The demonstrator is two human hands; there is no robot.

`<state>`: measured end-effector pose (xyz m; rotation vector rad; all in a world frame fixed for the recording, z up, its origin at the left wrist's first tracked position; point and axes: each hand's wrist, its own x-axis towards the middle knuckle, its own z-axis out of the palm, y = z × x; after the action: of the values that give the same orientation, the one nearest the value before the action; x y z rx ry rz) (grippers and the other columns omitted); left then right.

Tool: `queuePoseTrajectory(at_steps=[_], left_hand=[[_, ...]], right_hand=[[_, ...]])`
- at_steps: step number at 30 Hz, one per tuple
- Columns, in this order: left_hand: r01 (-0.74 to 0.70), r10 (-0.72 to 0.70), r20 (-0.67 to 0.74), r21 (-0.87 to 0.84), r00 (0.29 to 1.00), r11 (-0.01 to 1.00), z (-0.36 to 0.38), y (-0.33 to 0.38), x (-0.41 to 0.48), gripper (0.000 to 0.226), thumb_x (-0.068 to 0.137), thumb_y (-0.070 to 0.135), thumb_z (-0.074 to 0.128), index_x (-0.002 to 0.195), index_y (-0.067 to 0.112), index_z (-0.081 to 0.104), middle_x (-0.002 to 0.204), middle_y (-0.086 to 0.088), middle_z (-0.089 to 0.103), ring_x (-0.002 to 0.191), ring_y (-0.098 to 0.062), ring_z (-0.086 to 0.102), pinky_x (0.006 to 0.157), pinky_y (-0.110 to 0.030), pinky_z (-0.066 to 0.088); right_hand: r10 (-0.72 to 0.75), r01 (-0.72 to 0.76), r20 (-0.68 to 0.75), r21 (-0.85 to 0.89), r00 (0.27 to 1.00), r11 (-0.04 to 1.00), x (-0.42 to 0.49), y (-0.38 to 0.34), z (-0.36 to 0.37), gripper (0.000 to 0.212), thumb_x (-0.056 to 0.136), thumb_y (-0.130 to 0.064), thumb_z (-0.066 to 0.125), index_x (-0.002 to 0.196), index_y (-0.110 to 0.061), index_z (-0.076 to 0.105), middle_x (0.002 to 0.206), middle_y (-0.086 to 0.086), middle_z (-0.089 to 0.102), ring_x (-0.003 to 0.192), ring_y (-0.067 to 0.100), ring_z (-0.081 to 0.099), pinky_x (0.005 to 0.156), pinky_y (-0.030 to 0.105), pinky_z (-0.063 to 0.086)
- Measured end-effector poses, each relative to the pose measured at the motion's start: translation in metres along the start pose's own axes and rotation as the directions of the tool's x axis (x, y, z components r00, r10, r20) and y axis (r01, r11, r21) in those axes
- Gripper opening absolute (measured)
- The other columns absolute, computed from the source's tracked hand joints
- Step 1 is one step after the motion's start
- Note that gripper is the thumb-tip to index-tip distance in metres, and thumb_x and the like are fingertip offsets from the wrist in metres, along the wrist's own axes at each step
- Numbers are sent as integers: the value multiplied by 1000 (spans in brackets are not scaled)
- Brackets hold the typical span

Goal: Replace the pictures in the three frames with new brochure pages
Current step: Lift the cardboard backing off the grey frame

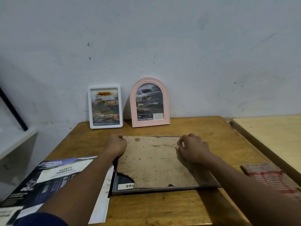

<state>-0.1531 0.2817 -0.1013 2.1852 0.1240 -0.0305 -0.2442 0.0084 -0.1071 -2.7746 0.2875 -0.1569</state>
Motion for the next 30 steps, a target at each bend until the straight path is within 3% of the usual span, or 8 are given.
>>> queuePoseTrajectory(at_steps=[7, 10, 13, 17, 20, 24, 26, 30], left_hand=[[-70, 67, 26, 143, 997, 987, 1, 0, -9, 30, 96, 17, 52, 119, 2, 64, 115, -16, 67, 103, -31, 62, 96, -42, 52], [-110, 103, 45, 220, 994, 969, 6, 8, -17, 35, 99, 20, 53, 127, 1, 60, 123, -18, 63, 109, -32, 60, 94, -37, 49], [-132, 121, 53, 286, 991, 949, 9, 13, -23, 35, 100, 21, 53, 130, 4, 57, 114, -12, 61, 98, -24, 58, 85, -36, 50], [-132, 142, -11, 306, 990, 943, 9, 14, -26, 19, 97, 24, 59, 109, 10, 62, 98, -1, 57, 86, -20, 57, 74, -37, 51], [-105, 122, -42, 288, 992, 952, 6, 14, -26, 18, 94, 25, 62, 85, 10, 61, 83, -9, 64, 73, -24, 65, 66, -38, 56], [-99, 116, -55, 246, 992, 964, 6, 17, -32, 19, 93, 27, 62, 81, 12, 62, 82, -12, 70, 72, -27, 70, 71, -44, 61], [-86, 100, -67, 188, 993, 978, 7, 18, -32, 13, 94, 28, 63, 91, 15, 62, 89, -12, 71, 76, -27, 70, 70, -42, 60], [-48, 55, -74, 93, 996, 994, 6, 16, -29, 37, 94, 27, 65, 129, 17, 60, 107, -8, 68, 90, -25, 68, 80, -39, 60]], right_hand=[[-7, 5, -48, -30, 999, 1000, -5, 4, 5, 39, 94, -51, 49, 127, -31, 53, 134, 1, 51, 126, 23, 44, 103, 51, 35], [-4, 3, -34, -32, 999, 999, -8, 10, 2, 40, 94, -52, 50, 128, -31, 53, 134, 2, 50, 126, 23, 44, 103, 51, 35], [-11, 10, -38, -27, 999, 1000, -12, 13, 1, 40, 95, -50, 50, 129, -29, 53, 137, 3, 49, 128, 24, 42, 104, 51, 33], [-7, 6, -43, -29, 999, 1000, -15, 12, 5, 41, 96, -49, 48, 132, -28, 52, 142, 5, 46, 132, 25, 39, 107, 51, 31], [-8, 6, -76, -31, 997, 1000, -17, 10, 14, 40, 97, -48, 45, 131, -27, 52, 143, 6, 45, 134, 26, 38, 109, 51, 29], [-1, -1, -83, -22, 997, 1000, -19, 7, 18, 39, 97, -46, 45, 132, -28, 50, 143, 6, 44, 135, 26, 37, 111, 50, 26], [8, -10, -80, -17, 997, 1000, -19, 6, 17, 41, 97, -48, 45, 132, -28, 50, 144, 5, 44, 135, 25, 37, 111, 50, 26], [35, -35, -62, 6, 997, 999, -16, 6, 15, 53, 95, -55, 47, 140, -26, 46, 148, 8, 41, 137, 28, 36, 112, 50, 26]])
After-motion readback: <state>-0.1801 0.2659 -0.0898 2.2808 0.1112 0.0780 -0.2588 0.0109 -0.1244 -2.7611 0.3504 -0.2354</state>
